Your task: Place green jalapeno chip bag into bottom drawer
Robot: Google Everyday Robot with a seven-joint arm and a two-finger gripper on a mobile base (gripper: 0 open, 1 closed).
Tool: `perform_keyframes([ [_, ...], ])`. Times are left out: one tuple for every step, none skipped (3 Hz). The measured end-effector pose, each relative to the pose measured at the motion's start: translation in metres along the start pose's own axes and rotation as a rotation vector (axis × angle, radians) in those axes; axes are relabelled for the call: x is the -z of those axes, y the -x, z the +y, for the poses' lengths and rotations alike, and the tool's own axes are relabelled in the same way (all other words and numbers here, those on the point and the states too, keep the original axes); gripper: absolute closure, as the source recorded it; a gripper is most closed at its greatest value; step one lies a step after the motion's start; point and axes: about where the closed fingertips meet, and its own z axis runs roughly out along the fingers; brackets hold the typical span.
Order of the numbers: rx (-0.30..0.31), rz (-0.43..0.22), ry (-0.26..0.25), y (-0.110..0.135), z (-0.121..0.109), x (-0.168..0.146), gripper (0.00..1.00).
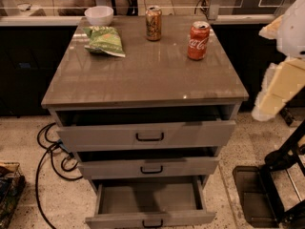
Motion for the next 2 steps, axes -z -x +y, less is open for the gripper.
perform_keyframes([
  [-0.122, -0.175, -0.016, 0.041, -0.035, -0.042, 0.00],
  [-0.204, -0.326, -0.033, 0.089, -0.073, -0.073, 0.00],
])
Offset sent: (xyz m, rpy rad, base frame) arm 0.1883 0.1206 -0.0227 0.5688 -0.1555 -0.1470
